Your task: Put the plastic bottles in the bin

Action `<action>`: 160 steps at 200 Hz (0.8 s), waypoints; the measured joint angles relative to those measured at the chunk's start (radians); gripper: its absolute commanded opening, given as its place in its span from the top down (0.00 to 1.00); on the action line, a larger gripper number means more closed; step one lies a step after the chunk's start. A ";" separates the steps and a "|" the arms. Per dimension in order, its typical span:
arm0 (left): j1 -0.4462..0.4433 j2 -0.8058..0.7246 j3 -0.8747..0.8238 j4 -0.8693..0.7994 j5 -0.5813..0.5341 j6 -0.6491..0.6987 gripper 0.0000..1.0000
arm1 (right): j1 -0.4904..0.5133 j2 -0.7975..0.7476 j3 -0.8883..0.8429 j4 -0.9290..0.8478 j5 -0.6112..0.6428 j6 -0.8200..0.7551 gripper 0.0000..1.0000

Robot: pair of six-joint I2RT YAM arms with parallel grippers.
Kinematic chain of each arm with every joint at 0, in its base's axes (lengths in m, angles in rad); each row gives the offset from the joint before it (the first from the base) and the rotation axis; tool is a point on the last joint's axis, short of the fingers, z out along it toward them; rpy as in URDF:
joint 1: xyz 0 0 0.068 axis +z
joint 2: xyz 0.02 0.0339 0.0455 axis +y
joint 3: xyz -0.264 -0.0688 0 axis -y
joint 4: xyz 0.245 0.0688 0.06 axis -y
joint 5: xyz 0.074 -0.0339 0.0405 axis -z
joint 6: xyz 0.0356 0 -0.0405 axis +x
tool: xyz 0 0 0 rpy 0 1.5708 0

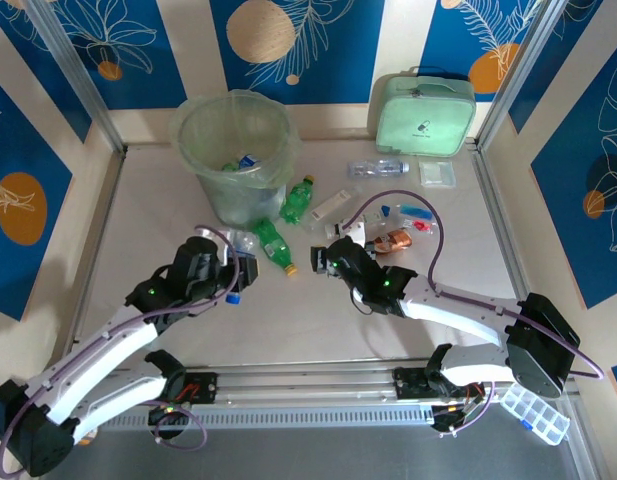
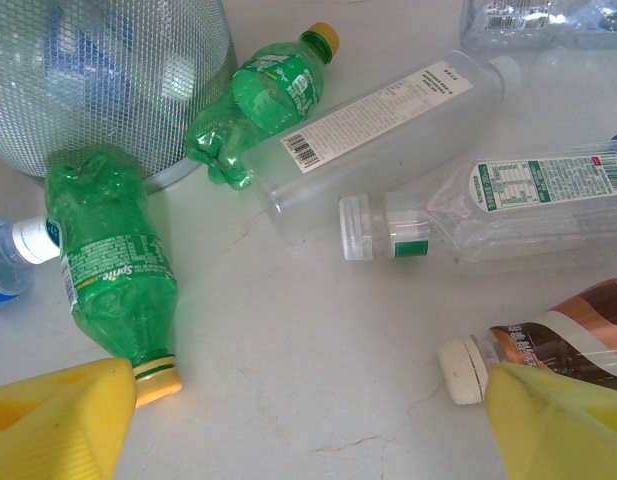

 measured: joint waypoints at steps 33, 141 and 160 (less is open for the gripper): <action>0.000 0.001 0.173 -0.061 -0.034 -0.002 0.54 | 0.000 0.000 0.000 0.000 0.000 0.000 0.09; 0.212 0.533 0.993 -0.156 0.021 -0.058 0.63 | 0.008 0.002 0.000 0.000 0.001 -0.008 0.09; 0.264 0.676 1.141 -0.208 0.050 -0.092 0.67 | 0.008 0.003 0.000 0.000 0.001 -0.008 0.09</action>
